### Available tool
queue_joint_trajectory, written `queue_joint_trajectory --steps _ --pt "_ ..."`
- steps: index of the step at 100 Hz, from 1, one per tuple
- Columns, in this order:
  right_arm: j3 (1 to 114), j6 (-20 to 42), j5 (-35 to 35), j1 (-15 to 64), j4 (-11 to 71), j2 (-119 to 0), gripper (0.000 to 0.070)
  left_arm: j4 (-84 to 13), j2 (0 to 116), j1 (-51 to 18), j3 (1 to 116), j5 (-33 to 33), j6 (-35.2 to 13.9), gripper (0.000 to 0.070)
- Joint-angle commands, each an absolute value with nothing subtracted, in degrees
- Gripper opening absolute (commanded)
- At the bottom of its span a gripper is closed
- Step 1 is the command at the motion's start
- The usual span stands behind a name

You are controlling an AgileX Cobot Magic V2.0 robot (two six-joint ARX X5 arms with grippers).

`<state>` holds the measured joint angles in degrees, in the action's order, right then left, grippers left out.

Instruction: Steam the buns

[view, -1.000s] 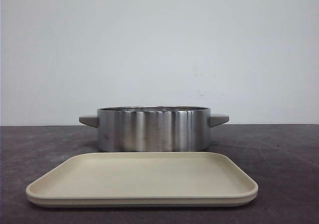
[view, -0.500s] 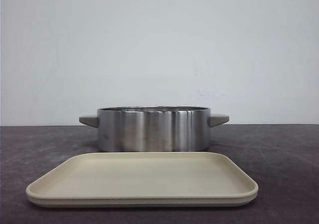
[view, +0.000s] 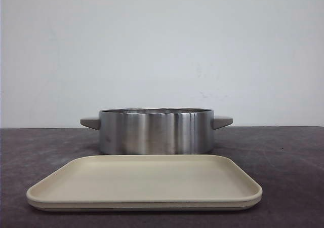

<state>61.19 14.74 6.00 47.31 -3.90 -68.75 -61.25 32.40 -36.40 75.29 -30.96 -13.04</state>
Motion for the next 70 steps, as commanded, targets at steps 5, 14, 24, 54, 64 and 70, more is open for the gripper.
queue_joint_trajectory --steps 5,14,24,54,64,70 --pt "61.9 14.1 6.1 47.8 -4.5 -69.2 0.0014 -60.7 32.5 -36.7 76.0 -31.1 -13.1 0.0023" --pt "61.9 14.1 6.0 47.8 -3.8 -67.9 0.0014 -60.7 32.5 -36.7 76.0 -31.1 -13.1 0.0023" --pt "61.6 14.3 6.3 47.8 2.8 -64.2 0.0015 -60.7 32.5 -36.7 76.0 -31.1 -13.1 0.0023" --pt "47.9 -0.1 6.0 38.9 12.2 -45.9 0.0014 -60.7 32.5 -36.7 76.0 -31.1 -13.1 0.0023" --pt "38.9 -2.8 5.9 33.4 5.1 -38.4 0.0015 -60.7 32.5 -36.7 76.0 -31.1 -13.1 0.0023" --pt "33.8 -3.7 5.7 29.9 1.4 -34.1 0.0014 -60.7 32.6 -36.7 76.0 -31.1 -13.1 0.0023"
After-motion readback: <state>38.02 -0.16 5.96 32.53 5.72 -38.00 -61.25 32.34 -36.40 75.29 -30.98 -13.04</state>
